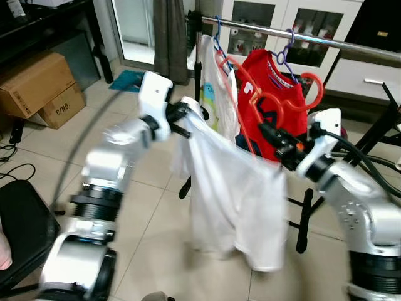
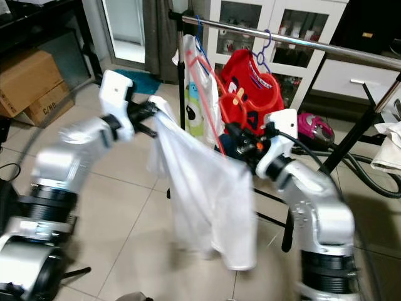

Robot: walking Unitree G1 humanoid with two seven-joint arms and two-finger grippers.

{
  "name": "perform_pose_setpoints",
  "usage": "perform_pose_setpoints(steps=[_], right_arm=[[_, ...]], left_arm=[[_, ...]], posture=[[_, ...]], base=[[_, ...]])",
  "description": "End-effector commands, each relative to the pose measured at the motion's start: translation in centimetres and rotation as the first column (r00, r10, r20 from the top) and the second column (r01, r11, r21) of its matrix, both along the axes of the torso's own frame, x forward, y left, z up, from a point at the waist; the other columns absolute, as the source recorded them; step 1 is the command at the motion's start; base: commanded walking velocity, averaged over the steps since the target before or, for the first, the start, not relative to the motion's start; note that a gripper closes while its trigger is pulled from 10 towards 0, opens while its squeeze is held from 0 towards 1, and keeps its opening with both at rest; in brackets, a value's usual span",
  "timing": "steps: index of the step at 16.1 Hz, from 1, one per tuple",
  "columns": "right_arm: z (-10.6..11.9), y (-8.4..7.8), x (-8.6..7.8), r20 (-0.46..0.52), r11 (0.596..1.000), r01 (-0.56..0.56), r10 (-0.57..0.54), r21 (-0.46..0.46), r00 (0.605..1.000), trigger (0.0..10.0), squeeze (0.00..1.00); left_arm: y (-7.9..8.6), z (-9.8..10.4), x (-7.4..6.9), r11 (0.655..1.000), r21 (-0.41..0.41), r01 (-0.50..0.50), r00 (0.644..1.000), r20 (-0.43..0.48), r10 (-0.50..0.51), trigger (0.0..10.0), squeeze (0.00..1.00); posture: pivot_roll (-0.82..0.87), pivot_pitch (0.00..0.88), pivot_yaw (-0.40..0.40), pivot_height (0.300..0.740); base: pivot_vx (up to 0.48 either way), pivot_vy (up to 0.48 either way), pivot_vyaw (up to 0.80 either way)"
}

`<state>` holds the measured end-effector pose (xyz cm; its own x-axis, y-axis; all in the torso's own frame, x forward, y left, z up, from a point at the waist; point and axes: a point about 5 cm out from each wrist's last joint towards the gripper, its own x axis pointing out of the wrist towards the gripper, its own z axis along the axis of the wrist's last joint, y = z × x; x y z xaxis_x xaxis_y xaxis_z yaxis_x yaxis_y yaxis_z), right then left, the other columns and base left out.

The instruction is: Hang hanger

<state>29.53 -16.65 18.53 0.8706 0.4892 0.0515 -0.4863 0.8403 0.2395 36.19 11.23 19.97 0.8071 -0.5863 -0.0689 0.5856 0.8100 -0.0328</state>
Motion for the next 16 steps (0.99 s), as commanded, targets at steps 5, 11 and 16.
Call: perform_pose_setpoints(steps=[5, 11, 16], right_arm=[[1.7, -2.7, 1.0, 0.056, 0.966, 0.236, -0.243, 0.106, 0.968, 0.0, 0.00], [-3.6, -3.4, -2.4, -0.093, 0.925, 0.276, -0.308, -0.260, 0.947, 10.0, 0.00], [-5.3, -3.9, -6.5, -0.154, 0.885, 0.378, -0.428, -0.271, 0.891, 10.0, 0.00]], left_arm=[[-0.1, 0.0, -0.3, 0.998, -0.016, 0.053, 0.999, 0.000, -0.053, 0.0, 0.00], [2.8, -5.3, -3.6, 0.986, 0.025, -0.166, 0.974, -0.155, 0.168, 10.0, 0.00], [3.8, -6.6, -6.1, 0.958, -0.120, -0.260, 0.953, -0.191, 0.234, 10.0, 0.00]], posture=[[-0.04, 0.000, 0.037, 0.740], [-0.05, 0.000, 0.044, 0.740], [-0.09, 0.000, 0.073, 0.740]], base=[[0.000, 0.000, 0.00], [0.000, 0.000, -0.08], [0.000, 0.000, -0.73]])
